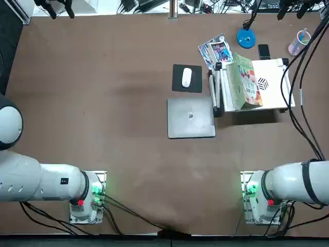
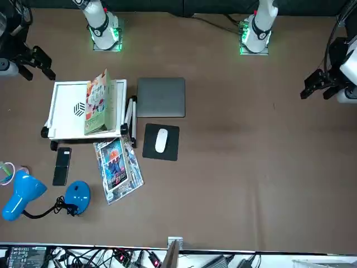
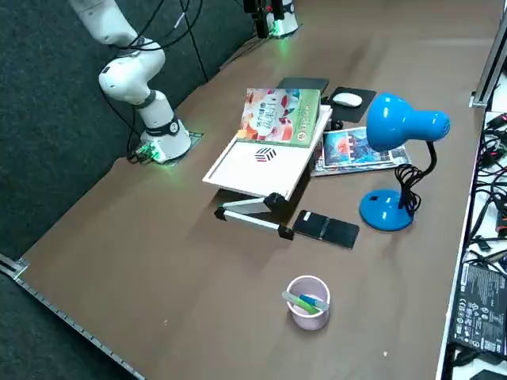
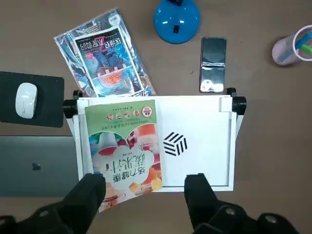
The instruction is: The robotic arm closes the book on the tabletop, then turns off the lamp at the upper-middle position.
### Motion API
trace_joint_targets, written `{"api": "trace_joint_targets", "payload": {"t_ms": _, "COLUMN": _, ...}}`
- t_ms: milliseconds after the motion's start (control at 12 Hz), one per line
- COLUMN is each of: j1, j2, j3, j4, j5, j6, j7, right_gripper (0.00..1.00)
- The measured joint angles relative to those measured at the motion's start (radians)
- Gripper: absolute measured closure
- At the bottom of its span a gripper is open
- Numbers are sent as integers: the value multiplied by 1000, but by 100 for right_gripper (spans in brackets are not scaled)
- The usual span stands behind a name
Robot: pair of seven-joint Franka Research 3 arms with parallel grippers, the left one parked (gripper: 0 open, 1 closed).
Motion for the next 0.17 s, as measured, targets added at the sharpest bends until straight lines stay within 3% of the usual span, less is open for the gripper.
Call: {"api": "trace_joint_targets", "payload": {"t_ms": 167, "j1": 1, "j2": -5, "j3": -3, "j4": -2, "j5": 0, "j6": 7, "j7": 0, "right_gripper": 0}}
